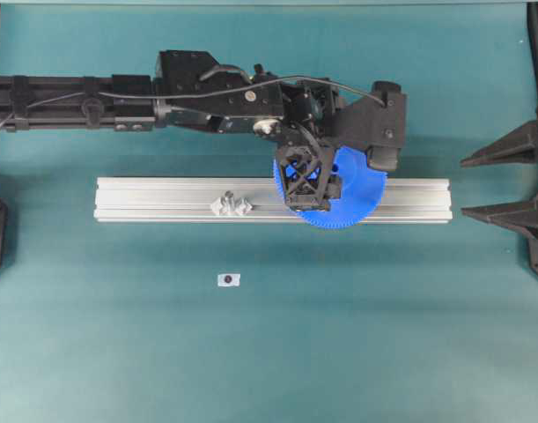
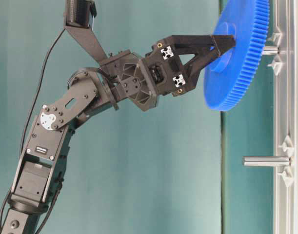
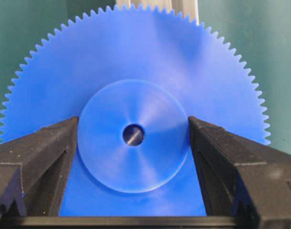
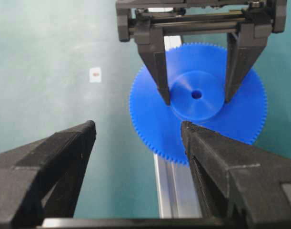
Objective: Insert the large gear onto the shaft.
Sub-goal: 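Push the gear onto the shaft with the left gripper, adjusting alignment, then open the left gripper and pull it back off the gear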
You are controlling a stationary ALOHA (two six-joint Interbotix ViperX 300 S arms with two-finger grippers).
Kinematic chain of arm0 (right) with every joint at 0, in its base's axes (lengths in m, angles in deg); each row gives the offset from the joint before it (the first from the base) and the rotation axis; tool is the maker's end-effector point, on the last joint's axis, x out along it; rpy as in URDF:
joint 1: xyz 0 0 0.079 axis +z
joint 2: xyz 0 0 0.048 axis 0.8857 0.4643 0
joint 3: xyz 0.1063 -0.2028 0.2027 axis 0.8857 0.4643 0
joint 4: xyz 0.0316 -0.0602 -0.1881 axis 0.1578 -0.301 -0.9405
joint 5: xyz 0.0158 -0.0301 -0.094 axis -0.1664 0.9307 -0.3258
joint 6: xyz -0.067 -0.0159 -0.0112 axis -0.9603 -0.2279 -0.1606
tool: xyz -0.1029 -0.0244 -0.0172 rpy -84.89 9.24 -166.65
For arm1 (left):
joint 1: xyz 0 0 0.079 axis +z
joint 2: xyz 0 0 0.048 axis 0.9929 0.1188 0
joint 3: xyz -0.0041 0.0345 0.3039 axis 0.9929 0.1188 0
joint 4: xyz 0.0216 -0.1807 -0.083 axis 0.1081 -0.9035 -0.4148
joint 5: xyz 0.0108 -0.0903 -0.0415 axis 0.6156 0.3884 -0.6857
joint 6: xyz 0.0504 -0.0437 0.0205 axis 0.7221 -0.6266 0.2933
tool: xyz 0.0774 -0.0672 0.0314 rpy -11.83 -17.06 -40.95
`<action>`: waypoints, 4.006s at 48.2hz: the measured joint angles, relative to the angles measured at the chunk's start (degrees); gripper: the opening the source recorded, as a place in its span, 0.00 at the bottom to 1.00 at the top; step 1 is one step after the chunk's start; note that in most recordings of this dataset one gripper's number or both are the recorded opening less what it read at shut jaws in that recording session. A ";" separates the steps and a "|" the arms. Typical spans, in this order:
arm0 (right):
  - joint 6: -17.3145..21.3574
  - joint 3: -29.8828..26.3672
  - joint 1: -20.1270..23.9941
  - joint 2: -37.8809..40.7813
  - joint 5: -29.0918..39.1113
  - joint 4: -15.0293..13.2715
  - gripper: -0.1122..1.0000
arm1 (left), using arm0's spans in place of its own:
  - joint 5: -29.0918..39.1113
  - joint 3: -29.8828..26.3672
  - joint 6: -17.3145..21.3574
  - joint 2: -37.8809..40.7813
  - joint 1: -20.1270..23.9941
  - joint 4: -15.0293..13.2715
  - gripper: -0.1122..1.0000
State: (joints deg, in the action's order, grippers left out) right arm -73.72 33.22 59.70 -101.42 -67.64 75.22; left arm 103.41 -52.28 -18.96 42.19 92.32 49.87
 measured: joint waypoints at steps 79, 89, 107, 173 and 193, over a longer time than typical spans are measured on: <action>0.00 0.00 0.09 0.09 0.00 -0.09 0.81 | 1.05 1.05 1.05 -1.05 -0.09 0.00 0.88; 0.00 0.00 0.09 0.00 0.00 0.00 0.81 | 1.32 0.35 1.14 -1.05 -0.44 0.00 0.88; 0.00 0.00 0.00 0.00 0.00 0.00 0.81 | 1.41 0.09 1.14 -1.32 -0.62 0.09 0.88; 0.00 0.00 0.00 -3.16 3.16 0.00 0.81 | 0.62 9.84 0.53 -11.16 -2.20 0.18 0.87; 0.00 0.00 0.00 -3.69 4.57 0.09 0.81 | -1.76 18.81 -1.05 -20.65 -2.11 0.18 0.87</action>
State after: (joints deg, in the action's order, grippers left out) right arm -73.72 33.22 59.70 -105.11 -63.07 75.30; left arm 101.66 -33.47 -20.02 21.53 90.21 50.04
